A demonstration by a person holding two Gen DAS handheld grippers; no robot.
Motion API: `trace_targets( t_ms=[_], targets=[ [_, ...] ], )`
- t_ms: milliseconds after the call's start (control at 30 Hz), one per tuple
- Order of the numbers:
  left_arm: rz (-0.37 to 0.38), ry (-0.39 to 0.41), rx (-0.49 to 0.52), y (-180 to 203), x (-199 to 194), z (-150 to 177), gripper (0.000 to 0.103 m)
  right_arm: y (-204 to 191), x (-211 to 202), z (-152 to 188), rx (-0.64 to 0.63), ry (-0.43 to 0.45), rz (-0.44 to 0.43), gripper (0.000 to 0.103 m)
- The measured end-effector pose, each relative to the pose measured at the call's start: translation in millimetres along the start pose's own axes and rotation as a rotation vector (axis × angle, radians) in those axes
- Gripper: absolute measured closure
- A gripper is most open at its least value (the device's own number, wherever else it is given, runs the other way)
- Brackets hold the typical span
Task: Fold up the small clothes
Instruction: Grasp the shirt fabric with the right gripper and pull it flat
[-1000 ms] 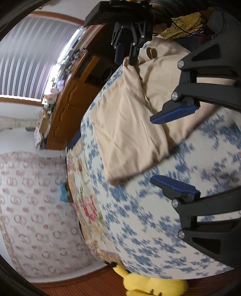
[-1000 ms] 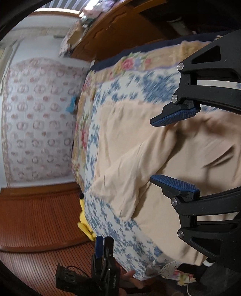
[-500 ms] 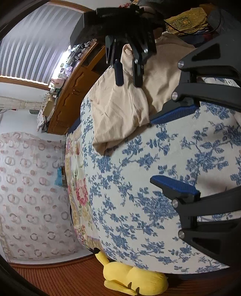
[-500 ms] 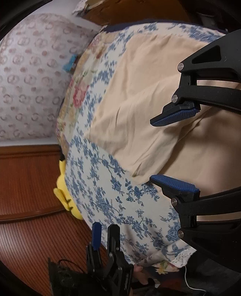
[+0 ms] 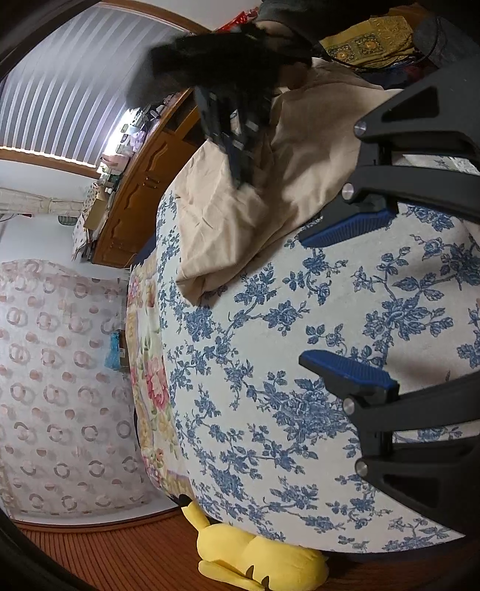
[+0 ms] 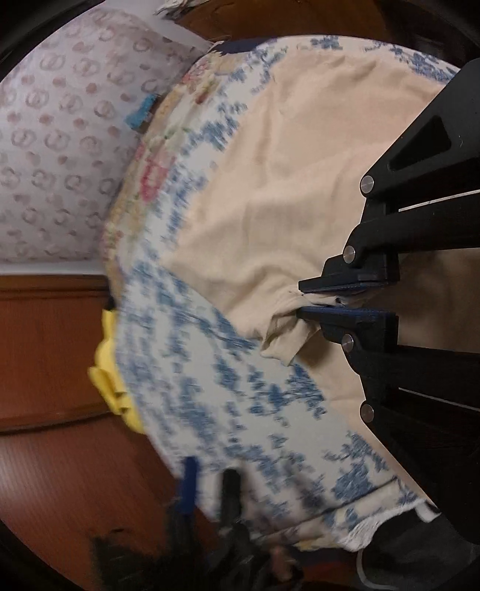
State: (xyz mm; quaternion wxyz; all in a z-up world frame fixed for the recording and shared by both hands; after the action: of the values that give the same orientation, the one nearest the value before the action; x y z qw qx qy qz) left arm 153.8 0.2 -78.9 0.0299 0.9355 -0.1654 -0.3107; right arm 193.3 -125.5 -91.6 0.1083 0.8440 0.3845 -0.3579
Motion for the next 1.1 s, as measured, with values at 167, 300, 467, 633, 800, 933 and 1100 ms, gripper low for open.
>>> trace_targets(
  t_ms=[167, 300, 467, 633, 800, 933, 1100],
  targets=[
    [0.007, 0.003, 0.002, 3, 4, -2, 0.046, 49, -40, -30, 0.085, 0.123, 0.062, 0.099],
    [0.019, 0.002, 0.013, 11, 8, -6, 0.046, 97, -53, -47, 0.123, 0.150, 0.165, 0.099],
    [0.030, 0.001, 0.026, 17, 10, -9, 0.046, 167, -50, -47, 0.216, 0.116, 0.318, 0.099],
    [0.041, -0.010, 0.036, 19, 20, -12, 0.046, 215, -38, -27, 0.320, 0.046, 0.439, 0.082],
    [0.060, -0.020, 0.069, 22, 41, -25, 0.046, 207, -57, -10, 0.340, 0.080, 0.425, 0.071],
    [0.075, -0.036, 0.088, 27, 62, -35, 0.046, 173, -85, 11, 0.316, 0.099, 0.369, 0.060],
    [0.122, -0.052, 0.097, 40, 72, -23, 0.046, 127, -122, 63, 0.328, 0.081, 0.297, 0.052]
  ],
)
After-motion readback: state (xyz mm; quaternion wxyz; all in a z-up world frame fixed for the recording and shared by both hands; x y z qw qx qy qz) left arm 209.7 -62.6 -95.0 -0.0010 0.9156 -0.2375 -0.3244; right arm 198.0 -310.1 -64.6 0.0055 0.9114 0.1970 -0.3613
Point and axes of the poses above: each gripper's, at about its wrist camera, not at the fingertips, and x roughly the way its jaws point, y to its right, z to its underside, the point moved 4 cm from there along x, roughly the way its jaws point, and after that the axes turned 10 degrees about y, right-handed, at the moved point
